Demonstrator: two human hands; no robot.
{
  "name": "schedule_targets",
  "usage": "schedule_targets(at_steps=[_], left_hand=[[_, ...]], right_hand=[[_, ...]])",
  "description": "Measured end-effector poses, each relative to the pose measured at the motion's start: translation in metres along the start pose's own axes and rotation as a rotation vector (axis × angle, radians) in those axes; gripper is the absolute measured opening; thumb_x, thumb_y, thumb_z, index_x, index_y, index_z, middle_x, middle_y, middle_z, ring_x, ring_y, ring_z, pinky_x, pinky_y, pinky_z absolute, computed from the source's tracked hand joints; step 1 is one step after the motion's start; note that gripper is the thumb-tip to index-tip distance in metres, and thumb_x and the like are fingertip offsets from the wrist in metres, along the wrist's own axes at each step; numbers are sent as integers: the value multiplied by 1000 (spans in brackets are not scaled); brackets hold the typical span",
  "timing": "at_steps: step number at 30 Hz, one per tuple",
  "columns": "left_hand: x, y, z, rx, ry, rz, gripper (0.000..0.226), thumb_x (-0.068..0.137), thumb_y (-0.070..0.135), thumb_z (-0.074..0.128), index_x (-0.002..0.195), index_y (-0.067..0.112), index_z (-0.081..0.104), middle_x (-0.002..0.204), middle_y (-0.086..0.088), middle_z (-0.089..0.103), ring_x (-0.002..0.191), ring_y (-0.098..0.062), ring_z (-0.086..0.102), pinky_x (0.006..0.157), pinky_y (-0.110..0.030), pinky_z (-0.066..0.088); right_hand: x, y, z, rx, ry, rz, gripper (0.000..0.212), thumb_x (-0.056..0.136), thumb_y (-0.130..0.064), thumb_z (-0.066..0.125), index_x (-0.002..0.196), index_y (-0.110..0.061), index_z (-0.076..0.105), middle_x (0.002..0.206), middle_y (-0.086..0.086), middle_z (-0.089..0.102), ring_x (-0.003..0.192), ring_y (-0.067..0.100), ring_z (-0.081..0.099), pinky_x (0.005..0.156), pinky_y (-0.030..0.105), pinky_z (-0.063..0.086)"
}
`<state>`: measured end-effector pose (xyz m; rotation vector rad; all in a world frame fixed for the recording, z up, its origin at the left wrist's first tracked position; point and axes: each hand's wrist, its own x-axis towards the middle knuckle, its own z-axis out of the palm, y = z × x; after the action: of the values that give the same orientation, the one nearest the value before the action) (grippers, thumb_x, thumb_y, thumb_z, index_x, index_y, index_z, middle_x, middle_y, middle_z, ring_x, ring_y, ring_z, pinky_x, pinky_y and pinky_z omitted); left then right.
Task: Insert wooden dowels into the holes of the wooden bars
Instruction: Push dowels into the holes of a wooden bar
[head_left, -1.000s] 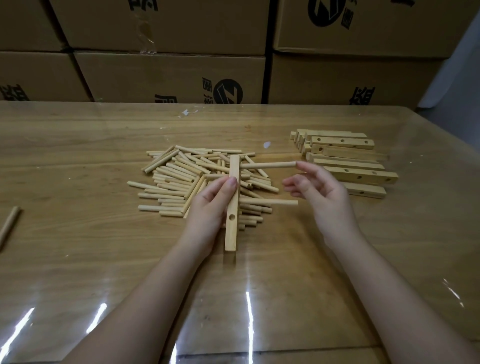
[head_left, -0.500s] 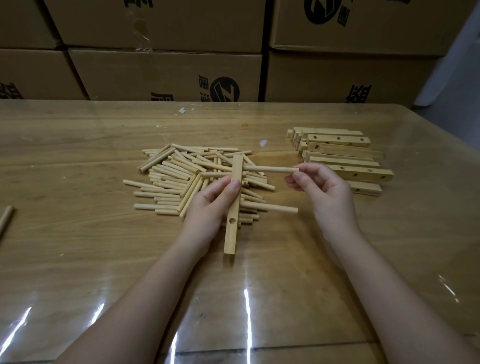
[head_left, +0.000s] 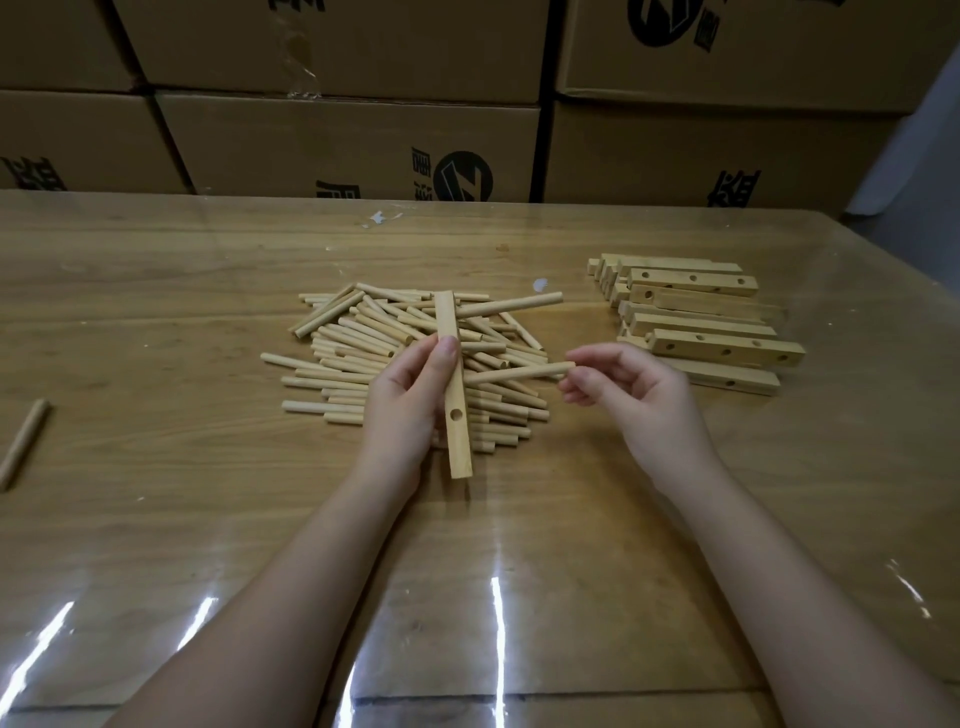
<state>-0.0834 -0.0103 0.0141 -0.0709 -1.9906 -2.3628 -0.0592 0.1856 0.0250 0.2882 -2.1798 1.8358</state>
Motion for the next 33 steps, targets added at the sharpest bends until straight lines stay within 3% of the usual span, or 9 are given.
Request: schedule_targets(at_steps=[3,6,12,17,22,26,29,33], left_hand=[[1,-1,-2,27,-9,12,33,75,53,61,94,29,74,96,-9,71,87,-19,66,78,-34,53],[2,-2,-2,52,-14,49,33,77,53,60,96,30,74,99,2,73,95,-11,67,79,-24,51],[1,-3,-1,53,18,63,33,82,47,60,100,23,73,102,-2,72,103,-20,65,98,-46,47],[0,-2,3,58,14,76,25,90,37,56,99,19,72,101,-7,71,101,-20,64,98,-44,47],[1,-2,1,-9,29,18,29,89,39,58,103,18,71,101,-18,69,89,-24,64,84,-44,52],[6,-2,-7,-89,55,-27,27,82,47,61,91,25,73,69,3,64,61,-8,60,55,-23,50],[10,3,-12,-234,90,-57,22,88,41,59,82,26,74,65,5,61,56,-7,59,52,-22,51],[13,5,-15,-341,125,-58,23,84,42,60,79,24,74,65,3,60,55,-7,58,52,-20,50]], right_hand=[[-1,0,1,-5,0,11,18,88,-4,58,93,-19,67,79,-3,72,75,9,68,68,14,50],[-2,-1,4,-6,0,19,16,87,-3,58,93,-15,67,76,-2,71,73,8,68,67,13,50],[-6,0,7,-51,-6,38,15,88,-5,58,91,-17,66,75,-2,70,72,7,67,66,14,50],[-4,0,3,-33,8,33,15,88,-5,58,93,-16,67,78,-4,71,72,7,67,66,12,49],[-1,-3,1,8,-33,18,18,88,-8,58,99,-21,63,80,-2,71,75,9,68,68,14,50],[0,-5,-2,71,37,26,20,87,-23,56,107,-23,57,77,-3,70,73,10,66,67,18,52],[-3,1,2,-136,-30,20,16,89,-15,56,96,-29,60,78,-12,67,72,0,62,66,13,49],[-15,7,22,-542,-286,-101,16,85,-38,54,99,-37,61,95,-23,57,92,-5,52,80,12,42]])
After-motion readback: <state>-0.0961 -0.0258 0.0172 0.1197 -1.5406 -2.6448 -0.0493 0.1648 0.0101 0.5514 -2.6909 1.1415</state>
